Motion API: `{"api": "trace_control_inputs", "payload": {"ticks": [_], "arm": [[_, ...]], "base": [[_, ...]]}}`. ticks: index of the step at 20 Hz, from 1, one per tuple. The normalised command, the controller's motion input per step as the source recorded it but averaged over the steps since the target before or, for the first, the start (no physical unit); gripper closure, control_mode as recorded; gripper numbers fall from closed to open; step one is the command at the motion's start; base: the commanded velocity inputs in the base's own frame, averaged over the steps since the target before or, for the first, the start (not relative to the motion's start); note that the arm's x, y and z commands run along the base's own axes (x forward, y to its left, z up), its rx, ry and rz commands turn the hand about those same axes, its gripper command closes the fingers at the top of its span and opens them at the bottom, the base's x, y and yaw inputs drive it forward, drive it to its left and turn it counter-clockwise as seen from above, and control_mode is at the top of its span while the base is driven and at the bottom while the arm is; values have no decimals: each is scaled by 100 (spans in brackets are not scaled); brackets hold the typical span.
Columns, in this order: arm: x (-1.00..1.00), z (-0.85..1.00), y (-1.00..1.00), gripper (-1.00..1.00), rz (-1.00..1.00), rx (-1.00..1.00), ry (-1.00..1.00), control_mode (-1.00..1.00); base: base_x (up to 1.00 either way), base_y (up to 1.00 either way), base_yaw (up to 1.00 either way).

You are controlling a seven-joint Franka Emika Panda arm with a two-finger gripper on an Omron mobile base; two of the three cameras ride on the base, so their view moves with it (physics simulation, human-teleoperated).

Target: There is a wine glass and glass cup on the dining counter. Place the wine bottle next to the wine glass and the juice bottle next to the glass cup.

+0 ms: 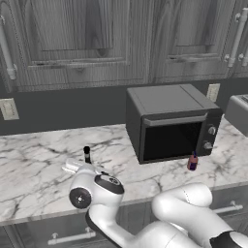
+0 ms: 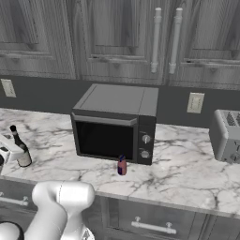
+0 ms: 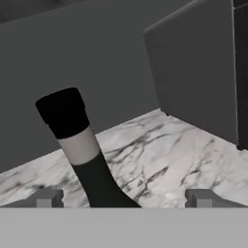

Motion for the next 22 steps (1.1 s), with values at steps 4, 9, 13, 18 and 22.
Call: {"api": "trace_control_inputs", "payload": {"ticks": [4, 9, 13, 18, 22], "arm": [[15, -17, 11, -100, 0, 0, 0, -100], [14, -14, 7, -100, 0, 0, 0, -100], [14, -7, 0, -100, 0, 0, 0, -100], [10, -6, 0, -100, 0, 0, 0, -100], [11, -5, 0, -100, 0, -1, 0, -100]], "base": [[0, 0, 0], [0, 0, 0], [0, 0, 0], [0, 0, 0], [0, 0, 0]]}}
